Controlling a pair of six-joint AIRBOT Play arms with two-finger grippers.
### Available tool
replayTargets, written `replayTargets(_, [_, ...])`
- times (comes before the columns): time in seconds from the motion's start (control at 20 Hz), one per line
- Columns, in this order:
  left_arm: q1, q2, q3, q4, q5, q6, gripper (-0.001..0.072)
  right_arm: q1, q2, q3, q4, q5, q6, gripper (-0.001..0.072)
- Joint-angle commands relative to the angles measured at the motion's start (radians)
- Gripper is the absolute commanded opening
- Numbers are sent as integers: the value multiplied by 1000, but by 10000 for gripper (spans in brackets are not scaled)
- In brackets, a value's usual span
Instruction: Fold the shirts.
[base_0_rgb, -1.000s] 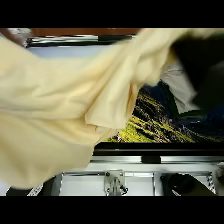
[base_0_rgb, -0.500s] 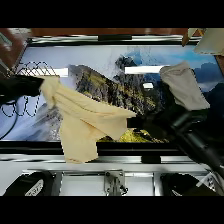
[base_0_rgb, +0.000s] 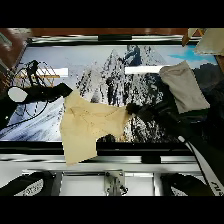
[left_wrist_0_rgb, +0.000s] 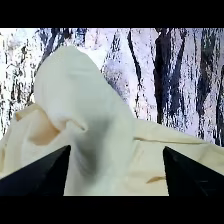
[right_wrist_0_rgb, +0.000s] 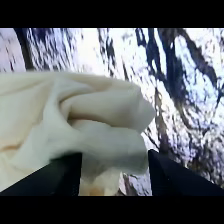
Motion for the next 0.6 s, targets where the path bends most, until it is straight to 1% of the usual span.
replayTargets(0.0, [96, -26, 72, 61, -190, 38, 706, -170, 52, 27, 114, -8, -198, 540])
replayTargets(0.1, [213, -26, 121, 117, -402, 45, 704, -254, 103, 34, 111, -138, -322, 541])
replayTargets(0.15, [269, -26, 118, 124, -495, 82, 704, -290, 117, 34, 108, -213, -380, 540])
replayTargets(0.2, [322, -27, 95, 124, -579, 107, 703, -317, 119, 34, 108, -279, -438, 540])
replayTargets(0.25, [365, -27, 52, 123, -627, 118, 703, -334, 117, 31, 117, -332, -496, 540])
replayTargets(0.35, [407, -27, -71, 115, -632, 119, 703, -350, 115, 10, 175, -383, -589, 540])
replayTargets(0.4, [408, -27, -135, 110, -608, 121, 703, -350, 115, -8, 235, -385, -628, 540])
replayTargets(0.55, [391, -28, -292, 42, -464, 124, 704, -349, 89, -44, 428, -385, -740, 541])
